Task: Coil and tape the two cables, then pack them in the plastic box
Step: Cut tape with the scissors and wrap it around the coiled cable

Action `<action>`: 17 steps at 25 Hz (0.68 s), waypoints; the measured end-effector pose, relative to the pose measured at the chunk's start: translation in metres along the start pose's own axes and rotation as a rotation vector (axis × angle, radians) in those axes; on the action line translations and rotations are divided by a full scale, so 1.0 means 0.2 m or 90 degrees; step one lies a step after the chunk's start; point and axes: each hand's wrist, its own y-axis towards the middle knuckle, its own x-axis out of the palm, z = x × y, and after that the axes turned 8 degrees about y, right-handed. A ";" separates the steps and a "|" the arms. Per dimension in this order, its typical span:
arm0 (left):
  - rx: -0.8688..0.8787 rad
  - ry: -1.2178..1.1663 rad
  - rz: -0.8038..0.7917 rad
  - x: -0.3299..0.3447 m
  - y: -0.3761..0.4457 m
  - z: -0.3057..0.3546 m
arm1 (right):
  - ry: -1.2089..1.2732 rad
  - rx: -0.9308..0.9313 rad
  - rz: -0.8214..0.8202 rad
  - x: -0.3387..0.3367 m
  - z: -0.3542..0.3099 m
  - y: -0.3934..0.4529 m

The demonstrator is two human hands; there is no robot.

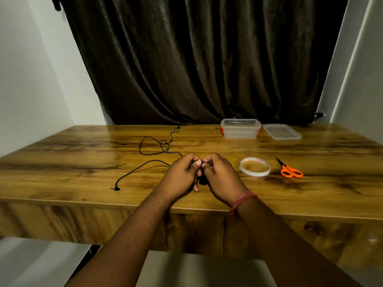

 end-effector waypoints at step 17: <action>-0.126 -0.235 -0.090 0.00 0.04 0.01 | -0.182 -0.079 0.049 0.01 -0.02 -0.02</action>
